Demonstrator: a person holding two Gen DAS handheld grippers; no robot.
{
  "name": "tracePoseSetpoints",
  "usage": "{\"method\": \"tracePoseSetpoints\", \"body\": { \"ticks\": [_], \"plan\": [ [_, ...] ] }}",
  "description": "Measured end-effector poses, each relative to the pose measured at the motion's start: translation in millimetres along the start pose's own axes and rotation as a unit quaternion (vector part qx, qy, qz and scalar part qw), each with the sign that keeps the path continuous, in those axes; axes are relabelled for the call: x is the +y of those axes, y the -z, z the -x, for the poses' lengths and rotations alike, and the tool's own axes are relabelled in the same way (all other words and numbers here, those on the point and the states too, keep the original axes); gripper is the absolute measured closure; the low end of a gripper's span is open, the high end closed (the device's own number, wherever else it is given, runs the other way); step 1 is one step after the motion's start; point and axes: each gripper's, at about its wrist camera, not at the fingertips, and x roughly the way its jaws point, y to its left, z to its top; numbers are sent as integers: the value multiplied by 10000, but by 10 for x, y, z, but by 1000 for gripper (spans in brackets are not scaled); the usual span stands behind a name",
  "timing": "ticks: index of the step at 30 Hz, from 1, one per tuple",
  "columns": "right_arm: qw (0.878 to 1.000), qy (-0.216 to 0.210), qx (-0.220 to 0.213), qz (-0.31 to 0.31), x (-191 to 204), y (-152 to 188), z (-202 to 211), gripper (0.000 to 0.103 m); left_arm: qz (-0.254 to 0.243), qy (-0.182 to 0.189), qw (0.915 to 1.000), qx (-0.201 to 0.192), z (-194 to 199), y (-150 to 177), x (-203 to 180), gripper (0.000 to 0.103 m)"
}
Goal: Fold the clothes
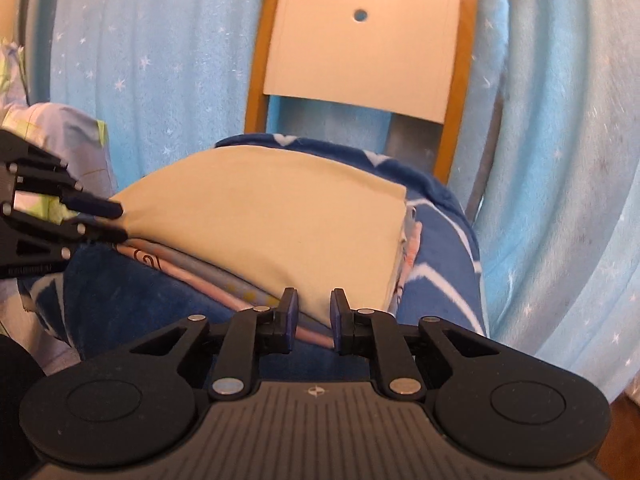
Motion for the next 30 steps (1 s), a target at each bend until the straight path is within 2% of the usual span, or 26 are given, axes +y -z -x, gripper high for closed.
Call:
{"method": "tracePoseSetpoints", "body": {
  "ticks": [2, 4, 8, 11, 17, 20, 27, 30],
  "plan": [
    [9999, 29, -21, -98, -13, -9, 73, 83, 187, -29, 9998, 23, 50, 13, 21, 86],
    [9994, 33, -58, -330, -28, -10, 169, 81, 590, -89, 9982, 43, 123, 40, 80, 84],
    [9976, -77, 18, -685, 5, 82, 289, 79, 1771, -47, 9840, 207, 223, 186, 222, 84],
    [9976, -209, 174, -643, 99, 165, 297, 75, 2209, -17, 9748, 311, 253, 259, 239, 84],
    [9965, -143, 285, -766, 124, 209, 312, 72, 2189, 120, 9746, 452, 240, 265, 144, 83],
    [9963, -110, 317, -798, 119, 208, 313, 66, 2216, 172, 9738, 472, 229, 264, 110, 77],
    [9958, 112, 397, -822, 135, 166, 231, 37, 2316, 238, 9710, 534, 176, 243, 105, 71],
    [9956, 141, 410, -833, 146, 151, 201, 31, 2314, 250, 9710, 541, 158, 228, 115, 68]
  ]
}}
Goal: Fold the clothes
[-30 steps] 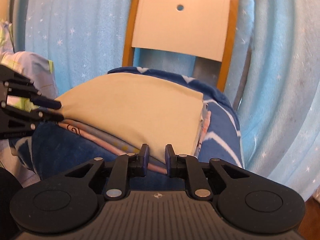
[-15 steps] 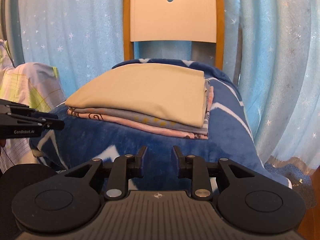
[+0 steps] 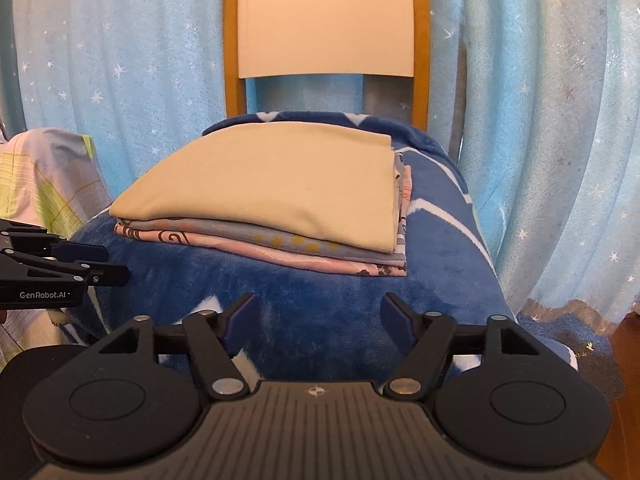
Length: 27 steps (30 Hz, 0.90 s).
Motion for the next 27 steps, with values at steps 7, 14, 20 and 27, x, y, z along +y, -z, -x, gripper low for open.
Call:
{"method": "tracePoseSetpoints", "body": {
  "ticks": [7, 14, 20, 27],
  "plan": [
    [9999, 74, 77, -71, 23, 6, -81, 14, 23, 34, 10000, 0, -48, -18, 8, 58],
    [9997, 196, 94, -135, 39, -15, -144, 2, 155, -21, 9998, -149, -85, -30, 23, 16],
    [9987, 267, 277, -324, 5, -9, -256, 2, 398, -30, 9992, -76, -182, 7, 84, 1],
    [9975, 434, 328, -459, 10, -5, -342, 0, 419, -129, 9990, 39, -227, -5, 54, 1]
  ]
}}
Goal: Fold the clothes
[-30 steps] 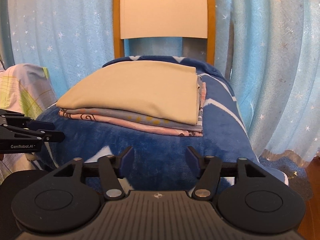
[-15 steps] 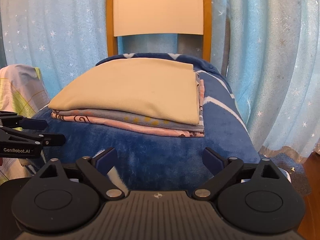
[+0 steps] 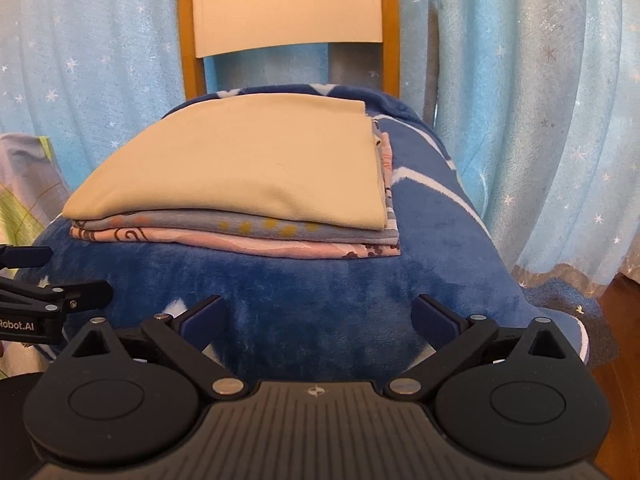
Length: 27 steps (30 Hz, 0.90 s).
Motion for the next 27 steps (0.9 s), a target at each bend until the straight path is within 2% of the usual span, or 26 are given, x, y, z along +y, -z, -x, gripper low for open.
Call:
{"method": "tracePoseSetpoints", "body": {
  "ticks": [13, 27],
  "plan": [
    [9997, 230, 56, 12, 54, 17, -81, 0, -58, -170, 9990, 408, -89, -83, -50, 0],
    [9996, 291, 54, 22, 41, 2, -120, 0, -62, -180, 9988, 449, -116, -106, -61, 0]
  ]
}}
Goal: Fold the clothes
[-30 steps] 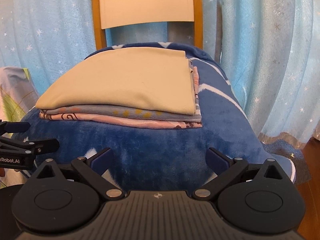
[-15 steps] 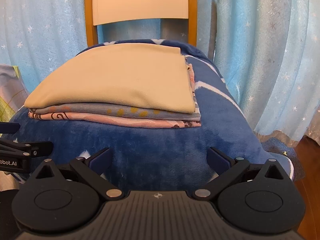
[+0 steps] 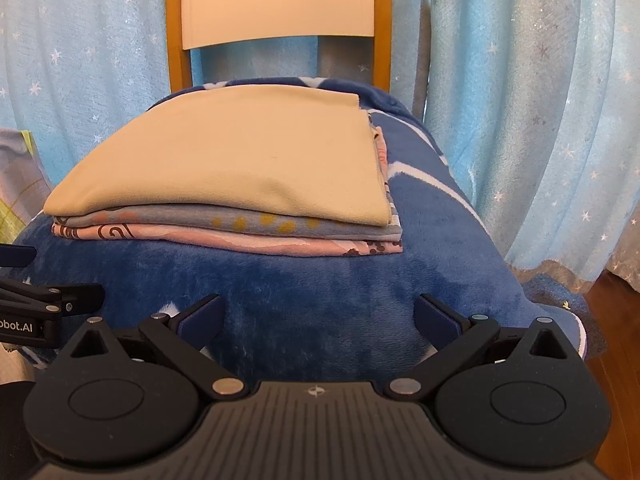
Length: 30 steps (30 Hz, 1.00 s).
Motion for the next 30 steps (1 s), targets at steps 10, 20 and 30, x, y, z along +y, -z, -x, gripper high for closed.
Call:
{"method": "tracePoseSetpoints", "body": {
  "ticks": [10, 20, 30],
  "plan": [
    [10000, -35, 39, -68, -10, -37, -17, 0, 1, -30, 10000, 10, -8, -16, -10, 0],
    [10000, -20, 7, -45, -4, -32, -16, 0, -15, -45, 10000, 9, -5, -6, -16, 0],
    [10000, -7, 16, -74, -1, -53, -8, 0, -33, -64, 10000, 5, 8, -3, -25, 0]
  ]
}}
